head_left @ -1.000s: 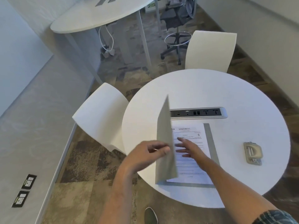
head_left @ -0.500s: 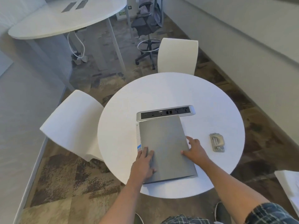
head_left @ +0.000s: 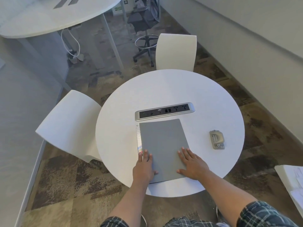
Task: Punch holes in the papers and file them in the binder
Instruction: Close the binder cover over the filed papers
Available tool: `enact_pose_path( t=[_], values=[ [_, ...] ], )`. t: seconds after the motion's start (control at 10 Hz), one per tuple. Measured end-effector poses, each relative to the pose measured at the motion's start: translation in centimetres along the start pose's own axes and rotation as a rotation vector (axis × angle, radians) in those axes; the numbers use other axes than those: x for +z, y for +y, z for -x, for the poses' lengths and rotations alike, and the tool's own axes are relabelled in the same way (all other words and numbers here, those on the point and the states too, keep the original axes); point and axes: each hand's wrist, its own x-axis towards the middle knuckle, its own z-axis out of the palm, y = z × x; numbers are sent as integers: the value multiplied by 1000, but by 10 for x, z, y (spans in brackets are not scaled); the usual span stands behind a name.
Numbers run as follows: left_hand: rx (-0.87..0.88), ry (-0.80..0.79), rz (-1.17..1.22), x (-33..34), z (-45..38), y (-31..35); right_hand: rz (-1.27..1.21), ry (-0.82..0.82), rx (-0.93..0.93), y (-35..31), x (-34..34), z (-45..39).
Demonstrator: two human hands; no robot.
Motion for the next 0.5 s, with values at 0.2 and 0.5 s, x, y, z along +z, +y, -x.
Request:
enact_pose_path(
  t=[0.2, 0.5],
  values=[
    [-6, 33, -58, -6, -5, 4, 40, 44, 3, -3, -22, 2],
    [112, 630, -92, -84, -14, -13, 157, 466, -149, -4, -120, -6]
  ],
)
